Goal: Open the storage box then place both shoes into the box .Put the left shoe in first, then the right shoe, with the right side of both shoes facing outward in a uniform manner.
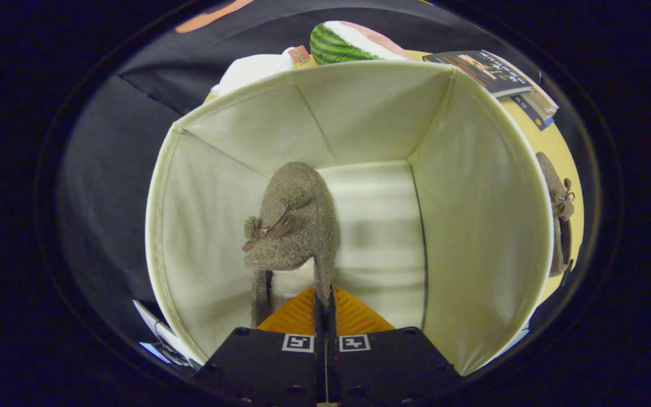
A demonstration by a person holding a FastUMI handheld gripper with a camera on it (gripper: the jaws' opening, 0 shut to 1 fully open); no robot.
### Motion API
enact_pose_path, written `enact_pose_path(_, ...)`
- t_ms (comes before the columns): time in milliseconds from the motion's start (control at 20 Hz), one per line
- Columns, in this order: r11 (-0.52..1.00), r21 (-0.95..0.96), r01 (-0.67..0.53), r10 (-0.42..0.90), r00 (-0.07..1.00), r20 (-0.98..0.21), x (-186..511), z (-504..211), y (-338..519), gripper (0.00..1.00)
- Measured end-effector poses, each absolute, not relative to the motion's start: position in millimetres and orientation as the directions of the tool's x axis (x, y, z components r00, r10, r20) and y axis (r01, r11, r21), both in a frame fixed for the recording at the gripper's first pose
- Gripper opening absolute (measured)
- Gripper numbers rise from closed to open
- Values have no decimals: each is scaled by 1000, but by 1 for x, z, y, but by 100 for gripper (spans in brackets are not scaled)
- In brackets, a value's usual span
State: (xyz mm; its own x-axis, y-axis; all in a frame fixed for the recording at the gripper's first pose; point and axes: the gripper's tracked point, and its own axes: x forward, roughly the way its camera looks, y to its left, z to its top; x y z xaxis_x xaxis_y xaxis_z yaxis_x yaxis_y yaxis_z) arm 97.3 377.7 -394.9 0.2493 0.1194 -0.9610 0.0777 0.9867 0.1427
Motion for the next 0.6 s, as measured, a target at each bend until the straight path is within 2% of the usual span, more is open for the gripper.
enact_pose_path(50, 988, 138, 66, 117, 250, -961, 99, -395, 377, 2)
enact_pose_path(100, 989, 135, 54, 117, 253, -960, 101, -397, 377, 7)
enact_pose_path(200, 989, 142, 41, 125, 273, -954, 102, -389, 377, 10)
enact_pose_path(300, 986, 164, 28, 148, 297, -943, 104, -374, 378, 11)
enact_pose_path(450, 977, 215, -3, 205, 316, -927, 98, -342, 378, 31)
enact_pose_path(600, 962, 264, -66, 270, 343, -900, 87, -302, 373, 56)
